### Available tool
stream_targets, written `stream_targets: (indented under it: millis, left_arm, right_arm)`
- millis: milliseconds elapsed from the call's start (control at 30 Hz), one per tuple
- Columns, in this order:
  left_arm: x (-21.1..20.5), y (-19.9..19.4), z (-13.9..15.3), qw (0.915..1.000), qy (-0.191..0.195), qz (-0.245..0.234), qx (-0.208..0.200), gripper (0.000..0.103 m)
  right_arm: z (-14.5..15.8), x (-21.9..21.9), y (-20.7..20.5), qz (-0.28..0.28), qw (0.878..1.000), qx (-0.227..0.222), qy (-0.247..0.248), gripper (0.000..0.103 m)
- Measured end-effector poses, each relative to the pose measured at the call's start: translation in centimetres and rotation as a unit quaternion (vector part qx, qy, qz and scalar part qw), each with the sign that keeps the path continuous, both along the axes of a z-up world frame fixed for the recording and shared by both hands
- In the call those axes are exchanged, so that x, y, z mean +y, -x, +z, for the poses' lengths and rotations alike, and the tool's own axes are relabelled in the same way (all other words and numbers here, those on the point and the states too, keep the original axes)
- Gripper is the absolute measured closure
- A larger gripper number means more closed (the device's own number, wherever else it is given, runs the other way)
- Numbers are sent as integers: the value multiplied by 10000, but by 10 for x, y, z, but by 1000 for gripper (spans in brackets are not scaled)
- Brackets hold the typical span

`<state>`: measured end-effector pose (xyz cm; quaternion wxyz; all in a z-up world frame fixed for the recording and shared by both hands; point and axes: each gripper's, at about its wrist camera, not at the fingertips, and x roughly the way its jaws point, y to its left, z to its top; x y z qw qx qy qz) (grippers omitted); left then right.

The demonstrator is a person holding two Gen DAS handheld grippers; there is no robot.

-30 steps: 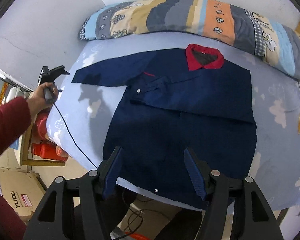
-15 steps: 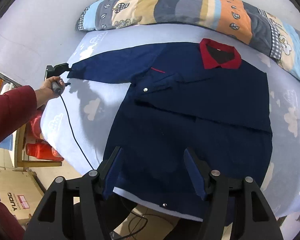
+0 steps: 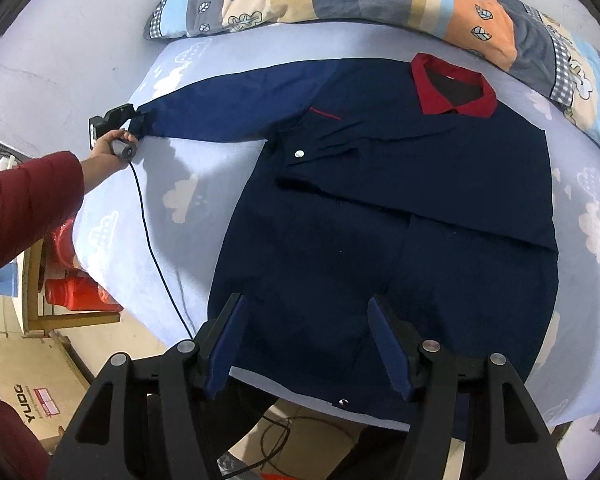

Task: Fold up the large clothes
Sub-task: 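Reach the left tool to the other sleeve cuff and close on it, then lift the sleeve with the left tool and fold it across the jacket body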

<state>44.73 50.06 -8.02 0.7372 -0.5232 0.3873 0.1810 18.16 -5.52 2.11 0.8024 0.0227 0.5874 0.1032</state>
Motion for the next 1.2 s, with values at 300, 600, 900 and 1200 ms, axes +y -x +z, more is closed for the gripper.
stream_targets:
  millis: [300, 600, 900, 1200]
  left_arm:
    - [-28, -6, 63, 9885, -1168, -952, -93, 93]
    - [-83, 7, 145, 9739, -1577, -1579, -412, 93]
    - [-170, 27, 237, 9569, -1835, -2140, -704, 93]
    - [-269, 47, 283, 9455, -1787, -2553, -944, 93]
  right_arm:
    - [3, -10, -6, -302, 9995, -64, -110, 39]
    - [20, -39, -8, -708, 9965, -230, -380, 39]
    - [58, -105, 19, -1181, 9901, -667, -363, 39]
    - [102, -173, 62, -1687, 9780, -1125, -498, 39]
